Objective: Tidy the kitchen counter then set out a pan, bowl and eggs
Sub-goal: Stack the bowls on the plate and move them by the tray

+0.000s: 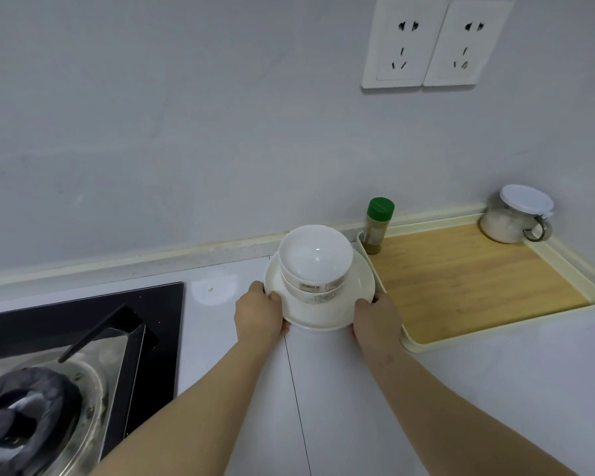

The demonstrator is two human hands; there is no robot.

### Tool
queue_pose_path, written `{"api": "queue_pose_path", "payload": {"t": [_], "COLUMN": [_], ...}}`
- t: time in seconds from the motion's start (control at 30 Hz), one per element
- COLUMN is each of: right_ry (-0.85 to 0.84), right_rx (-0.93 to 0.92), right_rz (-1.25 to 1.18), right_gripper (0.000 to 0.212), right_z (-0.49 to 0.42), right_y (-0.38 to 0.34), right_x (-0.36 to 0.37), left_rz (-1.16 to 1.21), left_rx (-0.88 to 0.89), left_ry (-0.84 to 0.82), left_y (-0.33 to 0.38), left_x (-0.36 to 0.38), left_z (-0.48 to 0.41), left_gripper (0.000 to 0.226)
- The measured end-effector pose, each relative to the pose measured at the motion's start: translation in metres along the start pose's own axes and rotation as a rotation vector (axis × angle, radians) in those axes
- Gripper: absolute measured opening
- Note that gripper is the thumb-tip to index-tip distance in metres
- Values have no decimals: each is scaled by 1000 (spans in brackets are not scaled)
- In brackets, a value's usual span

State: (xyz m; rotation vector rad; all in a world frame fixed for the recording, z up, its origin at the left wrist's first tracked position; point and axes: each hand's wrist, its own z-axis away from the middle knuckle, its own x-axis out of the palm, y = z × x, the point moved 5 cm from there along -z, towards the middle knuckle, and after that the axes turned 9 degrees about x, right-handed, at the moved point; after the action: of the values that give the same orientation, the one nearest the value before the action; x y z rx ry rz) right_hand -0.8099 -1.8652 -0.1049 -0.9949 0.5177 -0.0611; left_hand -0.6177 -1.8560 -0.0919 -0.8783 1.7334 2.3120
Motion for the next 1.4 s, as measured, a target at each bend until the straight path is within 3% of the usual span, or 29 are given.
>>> {"api": "queue_pose_path", "payload": {"t": [0.17,0.43,0.77,0.9,1.1,1.4], "right_ry": [34,114,-46,-51,-337,-748], "right_rx": [24,88,51,11,-153,-293], "right_rz": [-81,-198,-266,-240,-180,62], "right_gripper": [22,31,25,28,17,18], "right_z": [-1,3,35,69,148,269], "right_y": [4,13,3,3,-28,-24], "right_x": [-3,-1,-10,-17,-15,38], "left_rz": [-11,31,173,238,366,458], "left_rx": [-11,-48,-80,-60,14,12], "left_ry": [-1,-3,-90,-65,20,369], "left_y": [3,5,10,9,10,-31], "left_x": [4,11,-2,-24,-74,-185], "left_z": [1,9,39,72,121,219], "left_gripper": [12,15,36,27,13,15]}}
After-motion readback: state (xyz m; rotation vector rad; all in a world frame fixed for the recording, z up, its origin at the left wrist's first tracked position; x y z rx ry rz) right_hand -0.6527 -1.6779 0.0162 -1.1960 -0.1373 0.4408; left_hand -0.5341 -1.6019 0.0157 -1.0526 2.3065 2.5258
